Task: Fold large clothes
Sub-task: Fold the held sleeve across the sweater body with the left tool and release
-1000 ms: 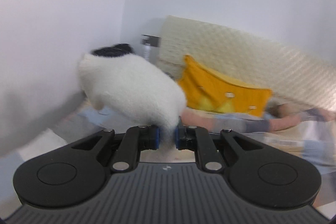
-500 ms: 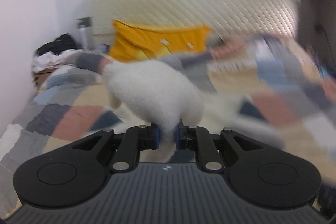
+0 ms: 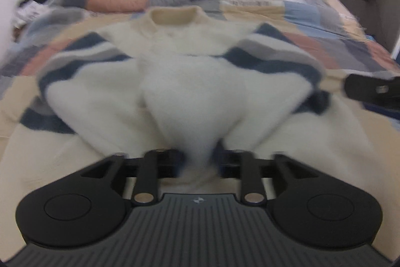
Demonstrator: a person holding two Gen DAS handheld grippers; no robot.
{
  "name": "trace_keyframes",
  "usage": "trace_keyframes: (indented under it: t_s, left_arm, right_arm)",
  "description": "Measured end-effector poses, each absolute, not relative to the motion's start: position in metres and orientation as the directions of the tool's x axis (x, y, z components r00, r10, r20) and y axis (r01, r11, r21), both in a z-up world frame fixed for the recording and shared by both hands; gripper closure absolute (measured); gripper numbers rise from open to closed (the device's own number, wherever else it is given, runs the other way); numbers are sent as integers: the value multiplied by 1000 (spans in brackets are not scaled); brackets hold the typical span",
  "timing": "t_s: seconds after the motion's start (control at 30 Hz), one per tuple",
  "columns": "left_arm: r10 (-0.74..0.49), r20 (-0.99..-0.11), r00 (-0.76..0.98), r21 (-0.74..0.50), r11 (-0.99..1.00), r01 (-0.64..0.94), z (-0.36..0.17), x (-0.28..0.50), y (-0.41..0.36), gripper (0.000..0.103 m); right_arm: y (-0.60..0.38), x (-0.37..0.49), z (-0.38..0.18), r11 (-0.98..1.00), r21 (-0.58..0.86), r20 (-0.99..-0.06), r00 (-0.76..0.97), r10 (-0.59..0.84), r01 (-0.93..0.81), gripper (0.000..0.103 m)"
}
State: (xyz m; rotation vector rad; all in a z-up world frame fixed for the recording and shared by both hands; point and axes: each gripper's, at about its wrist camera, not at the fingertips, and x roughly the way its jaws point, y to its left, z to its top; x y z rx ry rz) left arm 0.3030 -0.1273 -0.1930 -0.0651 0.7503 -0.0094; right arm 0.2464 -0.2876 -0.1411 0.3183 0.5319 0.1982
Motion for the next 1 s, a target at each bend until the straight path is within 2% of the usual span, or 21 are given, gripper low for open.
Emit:
trace_keyframes:
  t_s: [0.07,0.3,0.4,0.63,0.87,1.0]
  left_arm:
    - [-59,-703,708,-82,997,2,-182,297,-125,33]
    - [-124,-704,699,-134,990,41,-152,256,-91,33]
    - [-95,-701,707,-138,990,-4,-149,250,-66,33]
    - [-81,-675,733,-178,982,-55,-151,270,-25,33]
    - [-66,-653,755,-164,985,-56,-168,295,-11,33]
    - [-49,-671,740,-143,988,-64,-179,312,-2,33]
  right_arm:
    - [-287,247,-141,934,342,-464,847,259,-98,64]
    - [-277,243,-137,955,268,-448,861,238,-125,64]
    - [-270,241,-139,958,251,-466,850,246,-140,64]
    - [-256,235,-135,956,235,-468,841,271,-177,64]
    - [-227,241,-145,940,205,-508,792,339,-271,64]
    - [-211,249,-154,931,188,-535,763,364,-312,64]
